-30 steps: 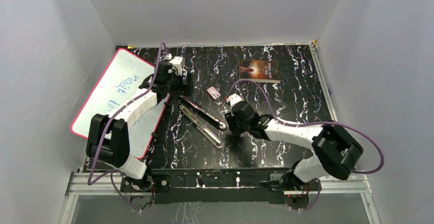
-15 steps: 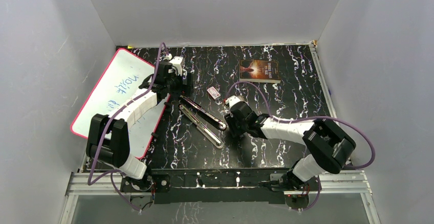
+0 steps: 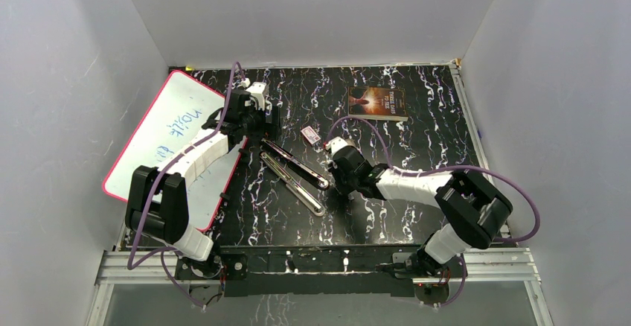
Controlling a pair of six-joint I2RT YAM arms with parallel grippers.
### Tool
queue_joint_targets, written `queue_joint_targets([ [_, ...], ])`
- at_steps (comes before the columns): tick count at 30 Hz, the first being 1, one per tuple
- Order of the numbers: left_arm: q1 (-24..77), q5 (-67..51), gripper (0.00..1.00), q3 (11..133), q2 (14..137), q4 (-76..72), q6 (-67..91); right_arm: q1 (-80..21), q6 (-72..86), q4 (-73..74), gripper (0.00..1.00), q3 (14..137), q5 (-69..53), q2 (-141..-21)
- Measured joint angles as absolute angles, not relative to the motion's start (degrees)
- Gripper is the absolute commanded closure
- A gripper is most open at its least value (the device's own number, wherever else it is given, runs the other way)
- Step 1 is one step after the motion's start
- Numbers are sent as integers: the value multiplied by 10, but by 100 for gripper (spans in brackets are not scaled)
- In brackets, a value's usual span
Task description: Load the staples into the stapler
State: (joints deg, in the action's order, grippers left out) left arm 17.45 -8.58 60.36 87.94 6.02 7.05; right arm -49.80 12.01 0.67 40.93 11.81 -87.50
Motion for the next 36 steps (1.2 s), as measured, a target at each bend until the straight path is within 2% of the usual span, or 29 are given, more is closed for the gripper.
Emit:
queue_joint_targets([
  [10, 175, -86, 8, 604, 879, 60, 71, -497, 126, 20, 92, 409, 124, -863],
  [17, 175, -86, 8, 604, 878, 60, 71, -504, 120, 30, 97, 409, 143, -770],
  [27, 175, -85, 8, 604, 861, 58, 74, -639, 98, 0, 100, 435, 148, -746],
  [36, 175, -83, 8, 604, 860, 56, 75, -739, 44, -86, 100, 482, 70, -844],
])
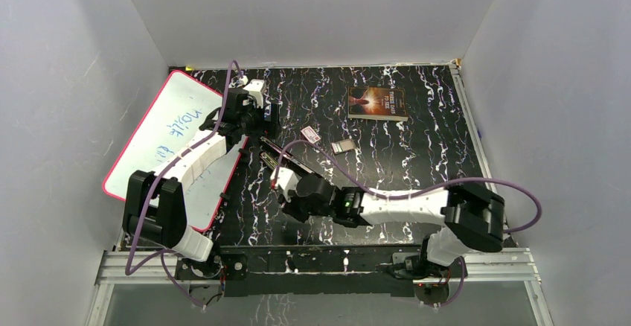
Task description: Load the staples into the stapler
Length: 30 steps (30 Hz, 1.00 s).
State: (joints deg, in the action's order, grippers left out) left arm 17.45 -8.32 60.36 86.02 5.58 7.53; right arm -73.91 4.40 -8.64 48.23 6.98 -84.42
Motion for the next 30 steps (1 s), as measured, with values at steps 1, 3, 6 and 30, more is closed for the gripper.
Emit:
queue_joint_targets([
  [1, 175, -83, 8, 604, 860, 56, 75, -741, 40, -92, 100, 487, 62, -860],
  [3, 175, -81, 8, 604, 860, 56, 75, -742, 34, -100, 100, 500, 53, -890],
  [6, 175, -79, 8, 604, 860, 56, 75, -743, 27, -113, 100, 529, 47, -942],
  [30, 175, -79, 8, 604, 860, 56, 75, -744, 19, -204, 58, 576, 58, -1097],
])
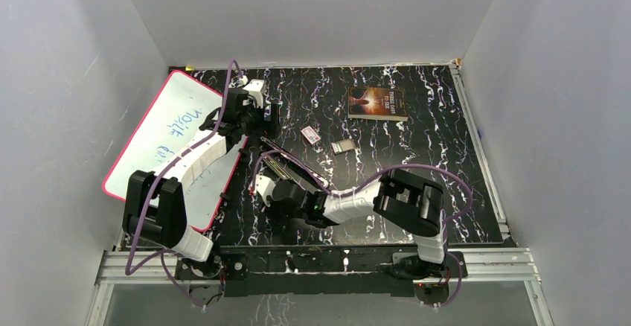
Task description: Load the staples into the stapler
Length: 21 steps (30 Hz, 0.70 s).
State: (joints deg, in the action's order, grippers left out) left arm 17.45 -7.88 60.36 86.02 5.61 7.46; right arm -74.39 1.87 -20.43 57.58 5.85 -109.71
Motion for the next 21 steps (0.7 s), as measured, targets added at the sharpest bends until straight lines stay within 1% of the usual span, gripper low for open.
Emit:
queue_joint_targets([
  [10, 175, -79, 8, 604, 860, 56, 74, -744, 18, -337, 61, 497, 62, -1090],
  [18, 175, -78, 8, 604, 860, 56, 72, -744, 17, -399, 62, 464, 67, -1091],
  [21, 175, -79, 8, 604, 860, 56, 72, -744, 17, -408, 64, 461, 68, -1092],
])
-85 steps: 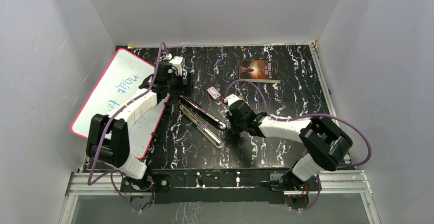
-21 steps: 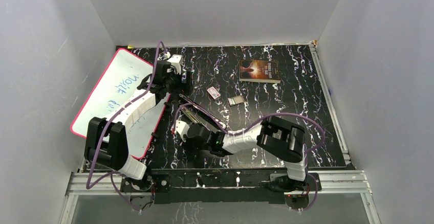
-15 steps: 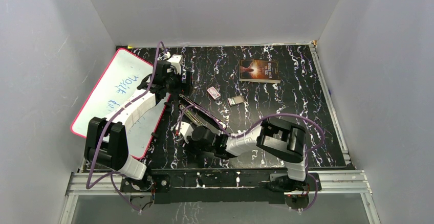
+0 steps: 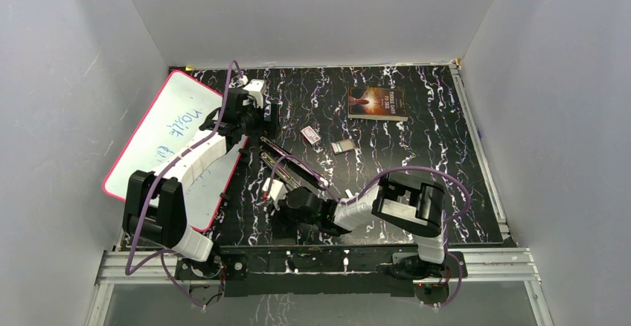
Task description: Load the staples into the stapler
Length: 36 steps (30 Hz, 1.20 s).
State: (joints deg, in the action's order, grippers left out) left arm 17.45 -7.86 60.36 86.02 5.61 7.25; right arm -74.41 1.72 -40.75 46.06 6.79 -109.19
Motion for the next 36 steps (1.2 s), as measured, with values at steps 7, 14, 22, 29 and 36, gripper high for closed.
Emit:
queue_joint_targets([
  [7, 175, -79, 8, 604, 860, 56, 72, -744, 17, -416, 70, 459, 71, -1094],
  [14, 175, -78, 8, 604, 860, 56, 71, -744, 13, -425, 84, 459, 70, -1099],
  [22, 175, -78, 8, 604, 860, 56, 70, -743, 9, -427, 100, 458, 66, -1098],
  [29, 175, -79, 8, 604, 860, 56, 70, -743, -14, -369, 100, 458, 38, -1068],
  [36, 175, -78, 8, 604, 860, 56, 71, -742, -34, -298, 100, 491, 19, -1016],
])
